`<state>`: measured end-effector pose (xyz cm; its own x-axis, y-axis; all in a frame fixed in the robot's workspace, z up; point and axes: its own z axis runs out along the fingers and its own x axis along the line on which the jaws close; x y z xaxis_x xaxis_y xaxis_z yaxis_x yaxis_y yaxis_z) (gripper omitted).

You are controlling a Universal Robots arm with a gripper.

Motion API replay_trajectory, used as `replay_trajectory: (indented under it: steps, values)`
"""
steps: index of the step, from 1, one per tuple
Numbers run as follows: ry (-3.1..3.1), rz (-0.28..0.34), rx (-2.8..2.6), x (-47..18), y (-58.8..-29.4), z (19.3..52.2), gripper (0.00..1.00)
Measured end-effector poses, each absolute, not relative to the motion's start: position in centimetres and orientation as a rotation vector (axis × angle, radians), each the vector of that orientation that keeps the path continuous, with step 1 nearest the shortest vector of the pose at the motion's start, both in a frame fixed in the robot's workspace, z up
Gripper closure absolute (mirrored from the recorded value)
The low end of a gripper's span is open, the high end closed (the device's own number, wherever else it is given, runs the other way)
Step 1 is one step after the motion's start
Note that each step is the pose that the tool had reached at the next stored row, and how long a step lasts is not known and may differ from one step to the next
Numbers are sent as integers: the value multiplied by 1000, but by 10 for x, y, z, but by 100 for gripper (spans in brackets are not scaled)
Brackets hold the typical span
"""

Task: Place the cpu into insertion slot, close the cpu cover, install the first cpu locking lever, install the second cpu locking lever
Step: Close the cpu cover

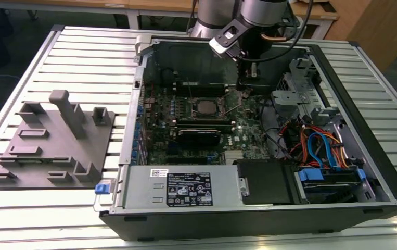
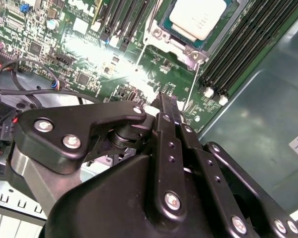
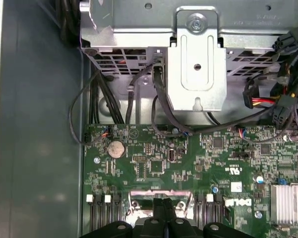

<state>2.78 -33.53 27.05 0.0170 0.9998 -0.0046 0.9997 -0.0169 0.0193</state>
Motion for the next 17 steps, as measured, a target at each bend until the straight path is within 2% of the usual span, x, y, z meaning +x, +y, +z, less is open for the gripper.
replay_trajectory:
  steps: [17]
  values:
    - [2192,14,2229,56,-335,250,90]
